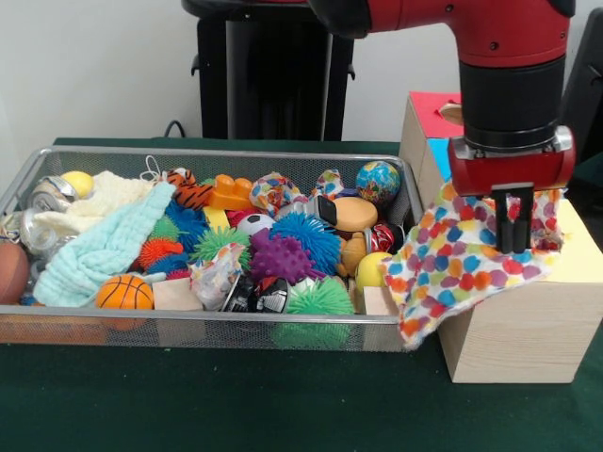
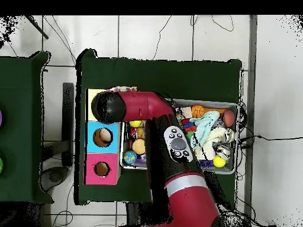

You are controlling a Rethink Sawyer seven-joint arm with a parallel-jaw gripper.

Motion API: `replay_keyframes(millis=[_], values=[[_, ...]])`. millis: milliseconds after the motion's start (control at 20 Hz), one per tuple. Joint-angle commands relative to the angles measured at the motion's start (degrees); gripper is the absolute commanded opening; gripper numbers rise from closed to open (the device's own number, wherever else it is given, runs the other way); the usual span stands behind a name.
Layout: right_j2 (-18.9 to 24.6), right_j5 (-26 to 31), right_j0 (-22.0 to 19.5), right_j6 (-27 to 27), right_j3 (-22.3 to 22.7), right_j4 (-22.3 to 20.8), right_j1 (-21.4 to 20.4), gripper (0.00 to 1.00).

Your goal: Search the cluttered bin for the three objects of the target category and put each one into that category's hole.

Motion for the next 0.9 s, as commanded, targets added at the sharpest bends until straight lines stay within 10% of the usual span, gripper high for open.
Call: replay_keyframes(millis=[50, 900], values=[[0.32, -3.06, 2.37, 5.06, 4.19, -1.52, 2.39, 0.0], [-3.04, -5.98, 5.5, 9.97, 10.14, 0.46, 0.82, 0.0]])
